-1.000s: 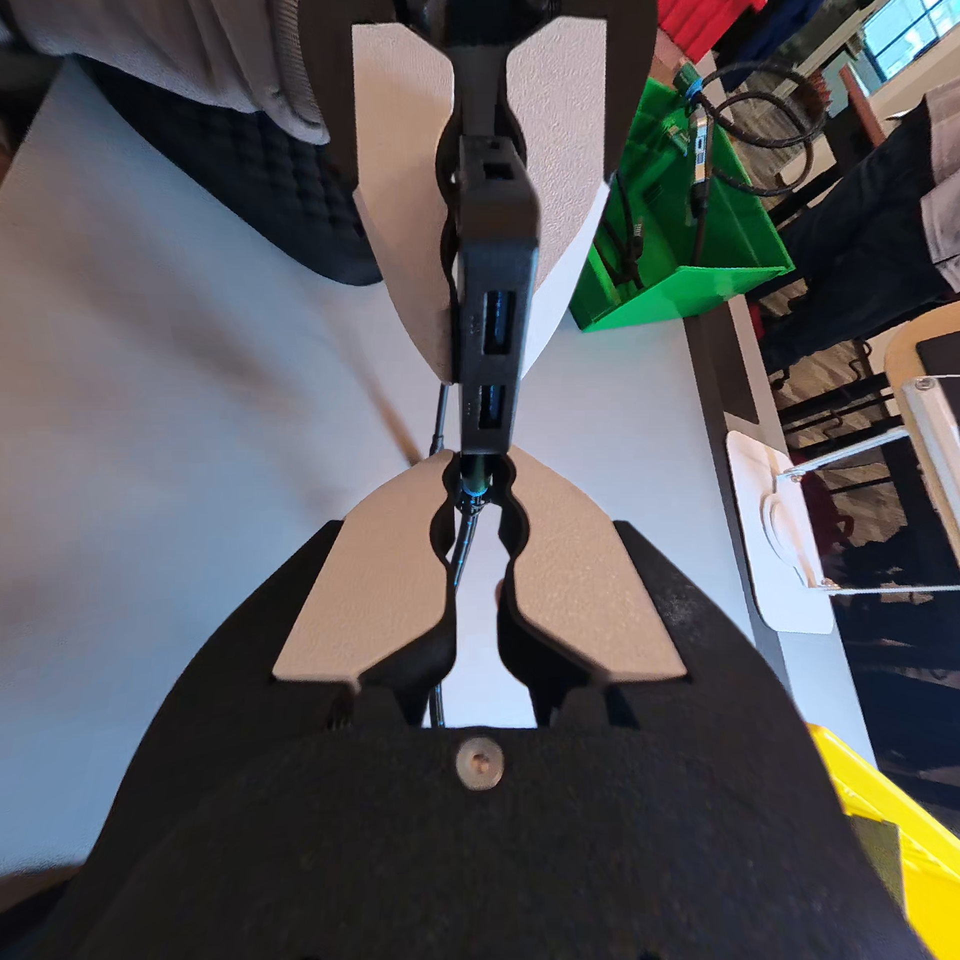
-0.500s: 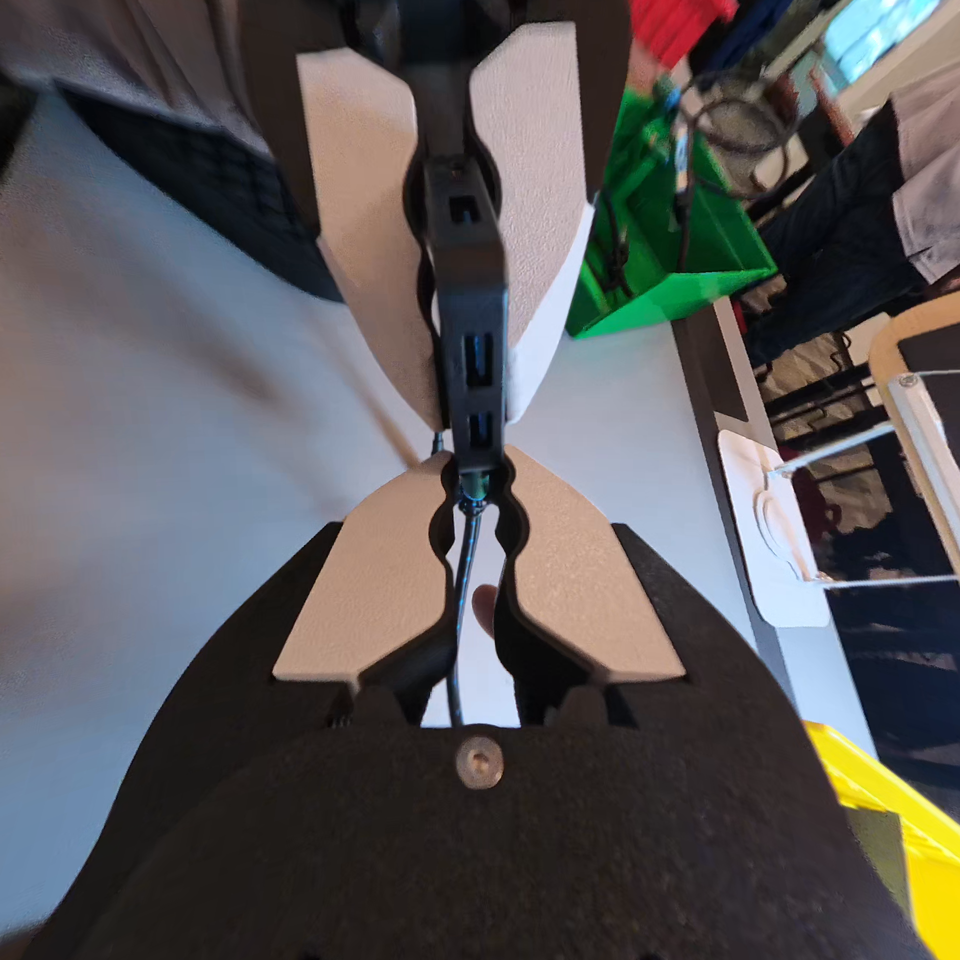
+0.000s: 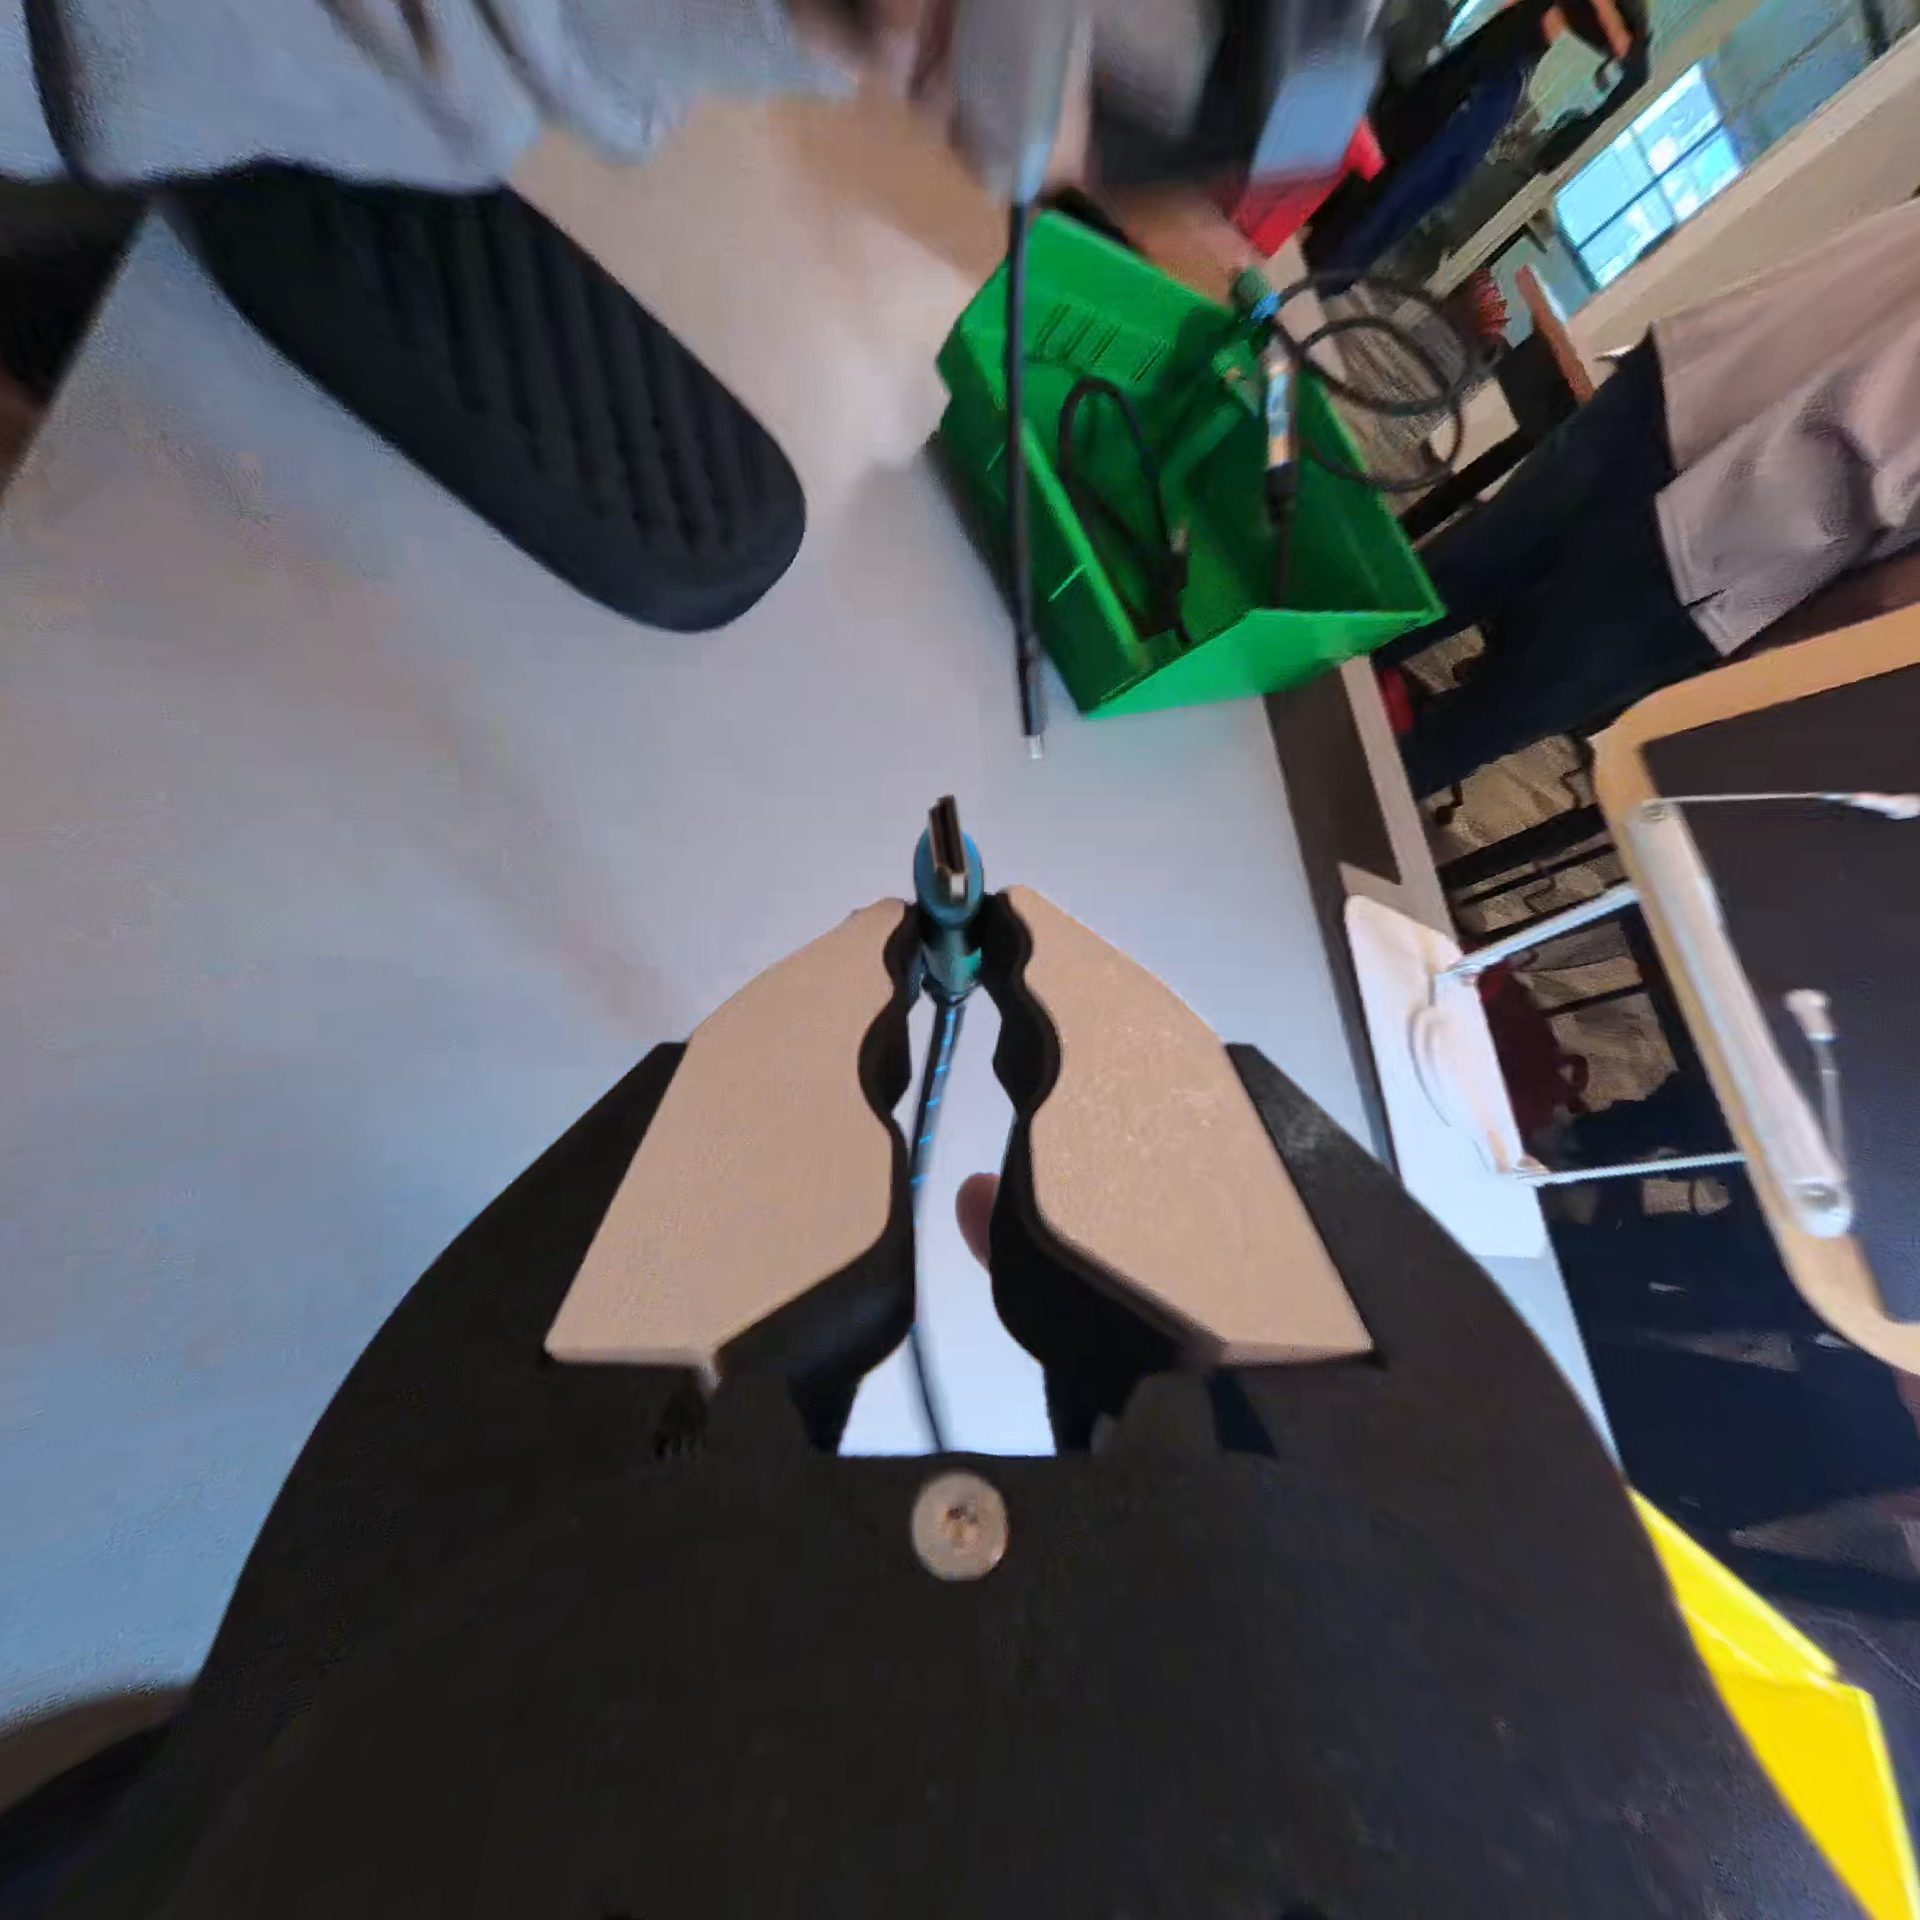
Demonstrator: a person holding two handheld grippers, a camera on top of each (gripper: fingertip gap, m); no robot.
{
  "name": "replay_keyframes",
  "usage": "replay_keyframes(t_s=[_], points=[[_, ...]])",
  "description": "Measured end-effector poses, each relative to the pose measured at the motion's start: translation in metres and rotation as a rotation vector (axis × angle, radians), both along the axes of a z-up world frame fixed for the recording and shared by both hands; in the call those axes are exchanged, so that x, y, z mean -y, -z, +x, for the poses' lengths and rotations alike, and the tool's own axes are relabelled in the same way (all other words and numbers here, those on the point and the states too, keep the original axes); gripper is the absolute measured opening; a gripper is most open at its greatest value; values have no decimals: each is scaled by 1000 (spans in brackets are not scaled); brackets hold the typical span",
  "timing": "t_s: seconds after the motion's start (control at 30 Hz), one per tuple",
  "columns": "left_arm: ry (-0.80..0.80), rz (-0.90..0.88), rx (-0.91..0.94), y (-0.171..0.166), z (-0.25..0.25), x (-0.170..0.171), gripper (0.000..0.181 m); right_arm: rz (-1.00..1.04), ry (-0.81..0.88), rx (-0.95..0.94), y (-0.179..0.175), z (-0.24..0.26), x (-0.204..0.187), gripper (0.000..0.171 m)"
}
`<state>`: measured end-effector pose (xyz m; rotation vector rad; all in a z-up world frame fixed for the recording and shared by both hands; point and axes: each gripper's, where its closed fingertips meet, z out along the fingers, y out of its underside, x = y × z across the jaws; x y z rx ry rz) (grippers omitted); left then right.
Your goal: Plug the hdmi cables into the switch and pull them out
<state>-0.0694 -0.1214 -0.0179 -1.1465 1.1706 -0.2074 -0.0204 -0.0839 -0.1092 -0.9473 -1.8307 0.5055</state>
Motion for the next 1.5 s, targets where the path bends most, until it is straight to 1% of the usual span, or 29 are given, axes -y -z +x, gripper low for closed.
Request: replay_keyframes(t_s=[0.03, 0.1, 0.13, 0.2, 0.3, 0.4, 0.53, 0.6, 0.63, 0.67, 0.7, 0.73, 0.77, 0.8, 0.83, 0.87, 0.9, 0.97, 1.07, 1.17, 1.23, 1.27, 1.33, 1.4, 1.43, 1.5], points=[[-14, -22, 27, 6, -3, -10, 15, -16, 4, 8, -12, 3, -2, 11], [-42, -37, 114, 11, -8, -24, 15, -66, -5, -85, -41, 11, -8, 11], [-59, -42, 134, 14, -12, -29, 15, -99, 17, -131, -53, 16, -17, 11], [-71, -72, 157, 24, -18, -36, 15, -155, 95, -169, -66, 29, -44, 11], [-77, -142, 203, 43, -23, -45, 14, -222, 256, -238, -78, 47, -95, 11], [-81, -162, 207, 53, -21, -48, 14, -382, 369, -269, -84, 58, -146, 12], [-68, -173, 188, 62, -14, -47, 14, -617, 536, -320, -79, 69, -230, 12], [-75, -172, 157, 68, -11, -47, 15, -722, 682, -333, -60, 81, -277, 12], [-76, -174, 153, 70, -10, -47, 15, -767, 763, -326, -45, 88, -298, 15], [-72, -176, 156, 70, -9, -47, 14, -821, 827, -325, -30, 94, -314, 23], [-68, -180, 165, 70, -9, -47, 14, -893, 865, -336, -19, 98, -324, 33], [-69, -180, 176, 69, -9, -47, 14, -938, 881, -377, -17, 101, -330, 41], [-70, -181, 187, 67, -10, -48, 14, -930, 887, -435, -21, 105, -334, 41], [-66, -182, 202, 65, -10, -47, 14, -878, 887, -508, -32, 110, -335, 40], [-61, -183, 224, 62, -11, -47, 14, -822, 852, -578, -47, 111, -329, 38], [-54, -186, 250, 59, -12, -47, 14, -785, 781, -622, -61, 106, -316, 35], [-39, -197, 281, 56, -13, -47, 14, -765, 697, -618, -69, 97, -297, 35], [0, -228, 357, 49, -14, -45, 15, -734, 507, -521, -72, 68, -247, 39], [69, -255, 459, 38, -14, -40, 14, -634, 257, -350, -57, 26, -160, 40], [126, -278, 534, 30, -11, -35, 15, -525, 31, -189, -26, -12, -75, 41], [173, -307, 561, 29, -6, -31, 14, -474, -86, -134, -13, -34, -32, 42], [194, -323, 559, 31, -2, -29, 14, -456, -145, -142, -16, -41, -13, 42], [211, -338, 510, 41, 5, -25, 14, -487, -245, -203, -34, -48, 12, 40], [209, -335, 455, 49, 11, -23, 14, -559, -298, -248, -52, -48, 23, 35], [211, -334, 438, 52, 14, -22, 14, -562, -286, -231, -51, -48, 23, 25], [209, -338, 398, 58, 19, -22, 15, -513, -262, -191, -42, -48, 23, 15]])
